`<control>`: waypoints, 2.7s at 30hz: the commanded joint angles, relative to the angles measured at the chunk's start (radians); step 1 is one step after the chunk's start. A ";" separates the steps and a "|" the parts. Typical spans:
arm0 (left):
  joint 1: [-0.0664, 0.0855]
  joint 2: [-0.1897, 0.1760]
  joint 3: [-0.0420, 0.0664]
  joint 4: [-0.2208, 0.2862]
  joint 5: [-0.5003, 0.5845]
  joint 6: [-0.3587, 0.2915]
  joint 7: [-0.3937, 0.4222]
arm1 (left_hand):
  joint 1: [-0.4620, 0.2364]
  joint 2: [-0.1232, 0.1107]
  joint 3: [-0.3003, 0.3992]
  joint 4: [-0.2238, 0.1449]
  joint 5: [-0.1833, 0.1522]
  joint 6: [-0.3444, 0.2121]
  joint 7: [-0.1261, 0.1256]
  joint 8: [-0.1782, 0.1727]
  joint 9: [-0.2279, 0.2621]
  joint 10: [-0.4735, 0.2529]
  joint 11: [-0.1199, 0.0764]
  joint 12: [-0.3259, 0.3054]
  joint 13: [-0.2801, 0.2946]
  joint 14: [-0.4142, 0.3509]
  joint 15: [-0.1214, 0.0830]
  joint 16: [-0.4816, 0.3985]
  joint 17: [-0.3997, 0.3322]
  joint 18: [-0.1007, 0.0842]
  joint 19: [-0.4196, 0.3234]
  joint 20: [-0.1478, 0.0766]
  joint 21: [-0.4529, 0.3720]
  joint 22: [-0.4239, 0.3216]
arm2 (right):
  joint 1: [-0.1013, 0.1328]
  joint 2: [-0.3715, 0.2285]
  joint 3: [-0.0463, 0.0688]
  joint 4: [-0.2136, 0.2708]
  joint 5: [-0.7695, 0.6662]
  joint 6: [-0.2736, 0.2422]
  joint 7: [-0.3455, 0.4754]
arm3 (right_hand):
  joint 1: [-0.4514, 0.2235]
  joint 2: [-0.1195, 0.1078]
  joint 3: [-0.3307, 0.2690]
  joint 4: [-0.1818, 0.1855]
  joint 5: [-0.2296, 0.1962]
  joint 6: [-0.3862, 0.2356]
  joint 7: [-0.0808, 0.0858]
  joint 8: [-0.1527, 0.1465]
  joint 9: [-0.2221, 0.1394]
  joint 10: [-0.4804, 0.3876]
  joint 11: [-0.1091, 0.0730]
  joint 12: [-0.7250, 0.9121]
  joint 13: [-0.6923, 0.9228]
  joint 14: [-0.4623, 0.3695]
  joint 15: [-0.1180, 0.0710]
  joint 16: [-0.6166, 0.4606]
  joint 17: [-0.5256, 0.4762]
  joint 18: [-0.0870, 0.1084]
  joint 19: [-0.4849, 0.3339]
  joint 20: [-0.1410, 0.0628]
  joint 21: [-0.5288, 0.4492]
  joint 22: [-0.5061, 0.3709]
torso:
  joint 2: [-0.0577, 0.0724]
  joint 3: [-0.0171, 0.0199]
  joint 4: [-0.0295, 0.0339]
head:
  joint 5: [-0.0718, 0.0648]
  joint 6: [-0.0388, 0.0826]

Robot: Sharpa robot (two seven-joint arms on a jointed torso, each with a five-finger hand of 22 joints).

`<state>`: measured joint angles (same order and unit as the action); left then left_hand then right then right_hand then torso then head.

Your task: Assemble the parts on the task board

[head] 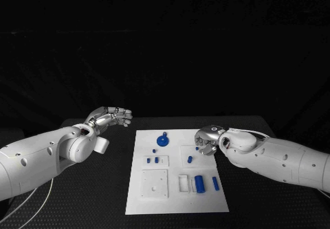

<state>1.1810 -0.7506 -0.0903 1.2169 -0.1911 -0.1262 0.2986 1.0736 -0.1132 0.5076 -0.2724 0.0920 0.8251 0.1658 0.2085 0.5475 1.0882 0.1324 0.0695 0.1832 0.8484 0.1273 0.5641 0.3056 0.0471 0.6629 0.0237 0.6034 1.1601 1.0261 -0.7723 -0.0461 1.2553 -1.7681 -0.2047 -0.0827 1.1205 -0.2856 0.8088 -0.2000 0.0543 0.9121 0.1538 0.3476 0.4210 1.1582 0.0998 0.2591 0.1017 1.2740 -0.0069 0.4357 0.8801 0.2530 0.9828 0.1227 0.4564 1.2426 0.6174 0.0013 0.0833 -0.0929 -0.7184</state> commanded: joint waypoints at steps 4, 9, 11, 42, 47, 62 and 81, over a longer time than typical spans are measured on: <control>0.000 0.002 0.001 0.006 0.017 0.004 0.015 | -0.001 0.011 -0.003 0.001 0.005 0.000 0.010 0.003 -0.001 0.007 0.004 0.004 -0.003 0.008 -0.002 -0.006 0.003 0.022 0.007 0.001 -0.005 -0.001 | -0.013 0.014 -0.003 -0.012 -0.021 -0.002 -0.003 | 0.010 0.010 0.013 0.003 -0.006 0.006 0.000 0.005 0.003 0.009 -0.002 -0.009 0.003 0.007 -0.001 -0.007 0.004 0.009 0.006 -0.001 0.001 0.002 | 0.003 0.0023 -0.0013 | 0.009 -0.011; 0.001 0.000 0.001 0.013 0.017 0.004 0.014 | -0.001 0.011 -0.003 0.001 0.006 0.000 0.013 0.003 -0.002 0.008 0.005 0.004 -0.004 0.011 -0.002 -0.007 0.005 0.022 0.008 0.001 -0.006 -0.001 | -0.020 0.027 -0.005 -0.021 -0.021 -0.013 -0.006 | 0.011 0.017 0.018 0.006 -0.006 0.006 0.000 0.006 0.004 0.011 -0.002 -0.011 0.004 0.008 -0.002 -0.007 0.006 0.009 0.006 -0.001 0.001 0.003 | 0.003 0.0029 -0.0011 | 0.016 -0.016; 0.001 -0.001 0.001 0.015 0.017 0.005 0.014 | -0.001 0.011 -0.003 0.001 0.006 0.000 0.013 0.003 -0.002 0.009 0.006 0.004 -0.004 0.011 -0.002 -0.007 0.006 0.022 0.009 0.001 -0.006 -0.001 | -0.022 0.031 -0.005 -0.026 -0.024 -0.012 -0.006 | 0.011 0.020 0.019 0.007 -0.006 0.007 0.000 0.006 0.005 0.012 -0.002 -0.012 0.004 0.008 -0.002 -0.007 0.007 0.009 0.006 -0.001 0.001 0.004 | 0.004 0.0037 -0.0022 | 0.016 -0.016; 0.001 0.001 0.001 0.024 0.020 0.007 0.010 | -0.003 0.011 -0.006 0.002 0.007 -0.006 0.022 0.003 -0.005 0.009 0.011 0.001 -0.011 0.020 -0.001 -0.012 0.015 0.025 0.015 0.002 -0.009 0.001 | -0.028 0.062 -0.025 -0.049 -0.068 -0.006 -0.038 | 0.018 0.089 0.061 -0.008 -0.006 0.042 -0.017 0.029 0.019 0.055 -0.014 -0.017 0.022 0.015 -0.010 -0.009 0.028 0.009 0.015 -0.005 0.004 0.014 | 0.006 0.0061 -0.0028 | 0.022 -0.032; 0.001 0.000 0.001 0.026 0.020 0.008 0.009 | -0.003 0.010 -0.006 0.002 0.007 -0.006 0.022 0.003 -0.005 0.010 0.011 0.001 -0.011 0.020 -0.001 -0.013 0.016 0.025 0.015 0.002 -0.009 0.001 | -0.029 0.067 -0.027 -0.051 -0.089 -0.014 -0.047 | 0.022 0.110 0.067 -0.028 -0.006 0.068 -0.029 0.043 0.027 0.084 -0.025 -0.009 0.034 0.030 -0.020 0.002 0.040 0.009 0.028 -0.011 0.011 0.020 | 0.006 0.0062 -0.0017 | 0.020 -0.032; 0.001 0.004 0.001 0.022 0.022 0.013 0.005 | -0.002 0.009 -0.006 0.001 0.006 -0.007 0.022 0.003 -0.006 0.009 0.012 0.001 -0.013 0.021 0.000 -0.015 0.018 0.026 0.015 0.002 -0.011 0.001 | -0.033 0.075 -0.031 -0.048 -0.141 -0.032 -0.066 | 0.026 0.114 0.088 -0.058 -0.005 0.109 -0.045 0.056 0.035 0.121 -0.041 -0.009 0.060 0.046 -0.035 0.033 0.066 0.009 0.060 -0.026 0.033 0.038 | 0.006 0.0070 -0.0032 | 0.027 -0.038; 0.001 0.010 0.001 0.011 0.028 0.014 0.004 | -0.002 0.008 -0.007 0.001 0.006 -0.009 0.024 0.003 -0.007 0.010 0.012 0.000 -0.015 0.021 0.000 -0.017 0.020 0.026 0.016 0.003 -0.012 0.001 | -0.033 0.056 -0.030 -0.018 -0.157 -0.095 -0.078 | 0.021 0.102 0.114 -0.053 -0.005 0.129 -0.052 0.055 0.035 0.142 -0.048 -0.012 0.079 0.054 -0.043 0.051 0.080 0.009 0.078 -0.034 0.044 0.047 | 0.007 0.0085 -0.0036 | 0.023 -0.039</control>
<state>1.1814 -0.7429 -0.0900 1.2280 -0.1720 -0.1245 0.2960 1.0737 -0.1132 0.5076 -0.2724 0.0959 0.8144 0.1835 0.2085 0.5419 1.0970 0.1410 0.0696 0.1696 0.8631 0.1267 0.5503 0.3245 0.0525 0.6740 0.0269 0.5960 1.1602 0.9974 -0.7165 -0.0738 1.2284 -1.9122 -0.2955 -0.1742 1.1393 -0.1823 0.9167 -0.2524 0.0532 1.0317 0.1021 0.4005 0.4548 1.2930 0.0525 0.2439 0.1809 1.3261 -0.0444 0.4831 0.9593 0.2475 1.0544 0.0904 0.4956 1.2893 0.6239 0.0097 0.0793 -0.0696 -0.7567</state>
